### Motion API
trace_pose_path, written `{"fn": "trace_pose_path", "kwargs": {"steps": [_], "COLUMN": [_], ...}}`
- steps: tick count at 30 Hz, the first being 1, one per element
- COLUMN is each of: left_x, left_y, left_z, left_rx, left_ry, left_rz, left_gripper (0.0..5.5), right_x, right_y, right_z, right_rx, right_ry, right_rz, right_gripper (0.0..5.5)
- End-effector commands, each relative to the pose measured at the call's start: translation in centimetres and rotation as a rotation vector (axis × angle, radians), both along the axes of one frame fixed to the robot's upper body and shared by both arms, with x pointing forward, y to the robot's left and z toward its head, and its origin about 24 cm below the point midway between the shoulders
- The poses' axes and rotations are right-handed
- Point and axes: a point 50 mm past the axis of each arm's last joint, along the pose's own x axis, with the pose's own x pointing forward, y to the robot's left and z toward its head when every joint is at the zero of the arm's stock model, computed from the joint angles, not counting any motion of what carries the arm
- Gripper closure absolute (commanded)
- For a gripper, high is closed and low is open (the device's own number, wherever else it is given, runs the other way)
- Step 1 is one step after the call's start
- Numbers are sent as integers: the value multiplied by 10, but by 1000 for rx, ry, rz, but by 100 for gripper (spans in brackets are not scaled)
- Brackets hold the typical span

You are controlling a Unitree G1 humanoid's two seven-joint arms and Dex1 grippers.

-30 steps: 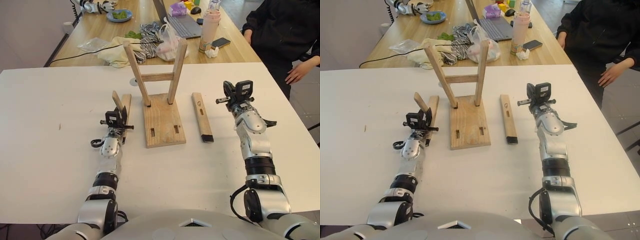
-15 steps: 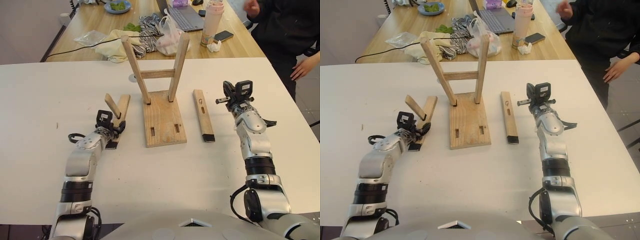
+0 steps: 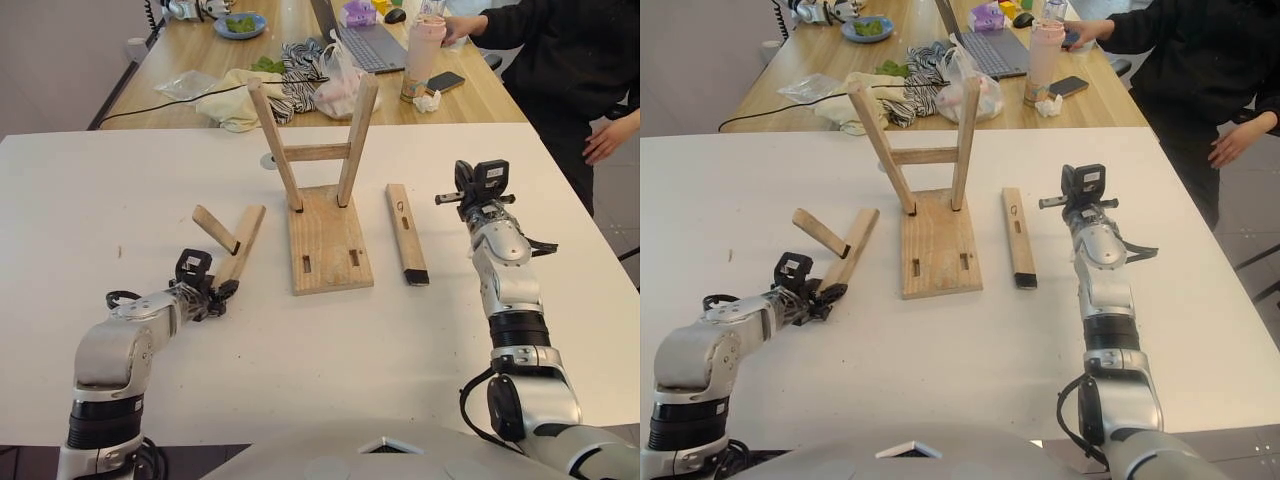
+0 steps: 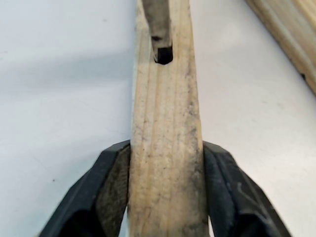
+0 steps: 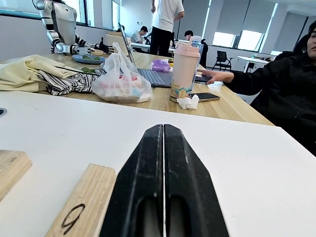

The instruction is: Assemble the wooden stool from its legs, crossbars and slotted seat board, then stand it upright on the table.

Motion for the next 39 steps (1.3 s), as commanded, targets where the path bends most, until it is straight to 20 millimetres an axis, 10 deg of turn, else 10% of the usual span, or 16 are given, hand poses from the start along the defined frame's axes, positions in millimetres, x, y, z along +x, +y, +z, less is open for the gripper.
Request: {"fn": "trace_pose_path", "kwargs": {"steps": [1, 7, 15, 26, 39], "left_x": [21, 77, 93, 50, 32], "left_y": [16, 13, -72, -122, -130], "left_z": [20, 116, 201, 165, 115], "left_rx": [-22, -164, -555, -752, -727], "left_ry": [-198, -697, -920, -668, -499], "left_rz": [103, 63, -401, -882, -928], "left_gripper": [351, 351, 351, 352, 352], "right_x": [8, 29, 24, -18, -15], "right_y": [-1, -3, 22, 20, 33], "right_z": [15, 77, 177, 178, 160], "right_rx": [148, 400, 745, 928, 826], "right_ry": [-17, -87, -58, 130, 267], "right_rz": [50, 309, 976, 1440, 1404], "right_gripper": [550, 493, 365, 186, 199]}}
